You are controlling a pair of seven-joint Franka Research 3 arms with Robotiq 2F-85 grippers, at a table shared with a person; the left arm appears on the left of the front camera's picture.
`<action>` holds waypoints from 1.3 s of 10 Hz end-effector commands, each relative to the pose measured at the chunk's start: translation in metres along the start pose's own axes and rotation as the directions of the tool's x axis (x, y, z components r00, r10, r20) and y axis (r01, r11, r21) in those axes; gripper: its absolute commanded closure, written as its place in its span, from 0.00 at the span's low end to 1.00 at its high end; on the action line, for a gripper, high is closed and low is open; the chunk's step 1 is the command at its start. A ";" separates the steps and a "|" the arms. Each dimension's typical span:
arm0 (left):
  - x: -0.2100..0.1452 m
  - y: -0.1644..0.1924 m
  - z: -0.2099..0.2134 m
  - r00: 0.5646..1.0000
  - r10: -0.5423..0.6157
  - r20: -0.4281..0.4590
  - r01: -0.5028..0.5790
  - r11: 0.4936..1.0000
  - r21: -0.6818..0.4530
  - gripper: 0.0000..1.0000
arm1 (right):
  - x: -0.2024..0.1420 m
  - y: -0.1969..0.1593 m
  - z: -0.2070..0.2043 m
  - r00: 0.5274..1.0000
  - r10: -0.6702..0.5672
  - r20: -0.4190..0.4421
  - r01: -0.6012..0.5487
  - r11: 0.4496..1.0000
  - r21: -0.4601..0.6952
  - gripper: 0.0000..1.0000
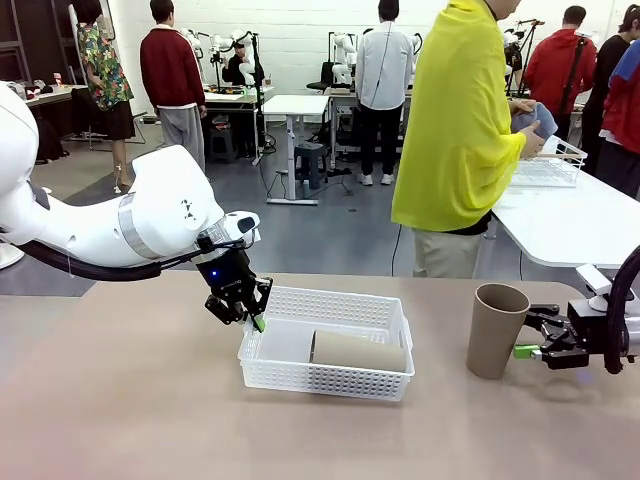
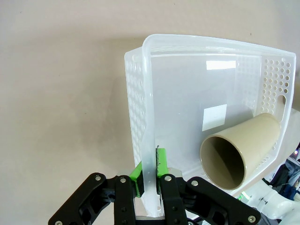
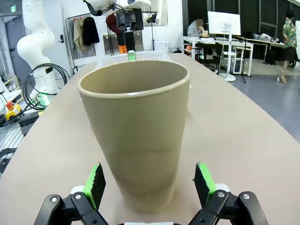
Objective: Clean and organize the cups into the basket.
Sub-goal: Pick up the Reusable plastic cup from the right side of the table and stack it inside the Organizing basket in the center of the table.
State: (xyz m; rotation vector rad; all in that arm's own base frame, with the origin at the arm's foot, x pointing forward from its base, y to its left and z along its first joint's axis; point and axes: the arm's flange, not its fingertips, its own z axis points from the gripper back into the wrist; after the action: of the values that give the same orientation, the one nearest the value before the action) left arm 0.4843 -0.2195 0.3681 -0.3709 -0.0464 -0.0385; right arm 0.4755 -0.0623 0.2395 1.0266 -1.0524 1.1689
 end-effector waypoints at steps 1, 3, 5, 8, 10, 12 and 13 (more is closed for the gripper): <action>0.000 0.000 0.001 1.000 -0.001 -0.005 0.001 1.000 -0.005 1.00 | -0.001 0.000 0.000 1.000 -0.001 0.007 0.001 1.000 0.002 0.00; 0.000 0.000 0.001 1.000 -0.001 -0.005 0.001 1.000 -0.005 1.00 | 0.000 0.000 0.000 1.000 0.000 0.000 0.000 1.000 0.000 0.00; 0.000 0.000 0.001 1.000 -0.001 -0.005 0.001 1.000 -0.005 1.00 | -0.003 -0.001 -0.019 0.999 0.034 0.002 -0.034 0.998 0.053 0.00; 0.000 0.000 0.001 1.000 -0.001 -0.005 0.001 1.000 -0.005 1.00 | 0.003 -0.006 -0.037 1.000 0.027 0.006 -0.027 0.995 0.093 0.00; 0.000 0.000 0.001 1.000 -0.001 -0.005 0.001 1.000 -0.005 1.00 | 0.005 -0.014 -0.049 1.000 0.020 0.019 -0.022 0.993 0.113 0.00; 0.000 0.000 0.001 1.000 -0.001 -0.005 0.001 1.000 -0.005 1.00 | 0.005 -0.015 -0.056 0.999 0.038 0.008 -0.039 0.988 0.149 0.39; 0.000 0.000 0.001 1.000 -0.001 -0.005 0.001 1.000 -0.005 1.00 | 0.007 -0.015 -0.057 0.999 0.046 -0.002 -0.045 0.988 0.146 0.60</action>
State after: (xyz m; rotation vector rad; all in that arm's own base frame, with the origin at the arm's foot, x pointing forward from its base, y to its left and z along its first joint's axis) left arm 0.4843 -0.2195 0.3681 -0.3709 -0.0464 -0.0385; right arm 0.4938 -0.0074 0.2335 1.1159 -1.0187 1.2743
